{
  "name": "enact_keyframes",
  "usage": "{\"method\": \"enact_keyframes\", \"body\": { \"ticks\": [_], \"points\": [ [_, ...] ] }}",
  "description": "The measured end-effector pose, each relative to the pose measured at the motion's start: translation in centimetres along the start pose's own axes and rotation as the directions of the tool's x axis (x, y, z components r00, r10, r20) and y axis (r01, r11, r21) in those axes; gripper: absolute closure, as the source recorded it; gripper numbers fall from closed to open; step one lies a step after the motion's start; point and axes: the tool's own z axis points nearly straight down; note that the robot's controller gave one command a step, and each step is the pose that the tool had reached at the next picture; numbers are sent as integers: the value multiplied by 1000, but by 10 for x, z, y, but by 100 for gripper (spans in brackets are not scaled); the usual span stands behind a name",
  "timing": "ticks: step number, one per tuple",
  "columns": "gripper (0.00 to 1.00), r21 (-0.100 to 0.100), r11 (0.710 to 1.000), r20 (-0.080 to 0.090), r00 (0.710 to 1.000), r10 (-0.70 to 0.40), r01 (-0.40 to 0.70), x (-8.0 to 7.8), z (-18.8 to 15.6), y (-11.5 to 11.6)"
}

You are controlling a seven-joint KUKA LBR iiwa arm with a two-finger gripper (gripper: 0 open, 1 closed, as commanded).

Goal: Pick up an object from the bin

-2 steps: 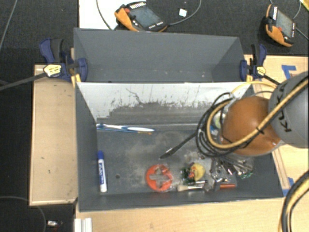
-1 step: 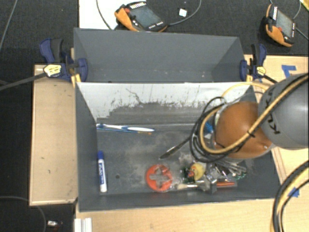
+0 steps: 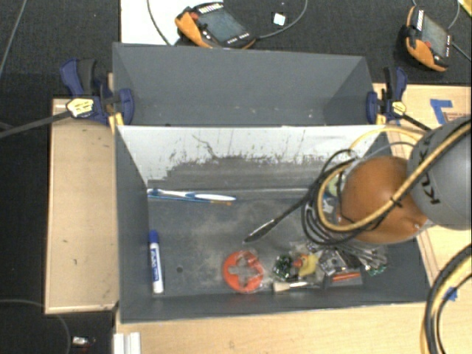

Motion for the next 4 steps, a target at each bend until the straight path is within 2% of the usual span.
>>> {"method": "enact_keyframes", "body": {
  "ticks": [2,4],
  "points": [
    [100,0,1000,1,1000,-1,1,0,-6,0],
    [100,-1,1000,1,1000,5,-5,-1,-62,0]
  ]
}}
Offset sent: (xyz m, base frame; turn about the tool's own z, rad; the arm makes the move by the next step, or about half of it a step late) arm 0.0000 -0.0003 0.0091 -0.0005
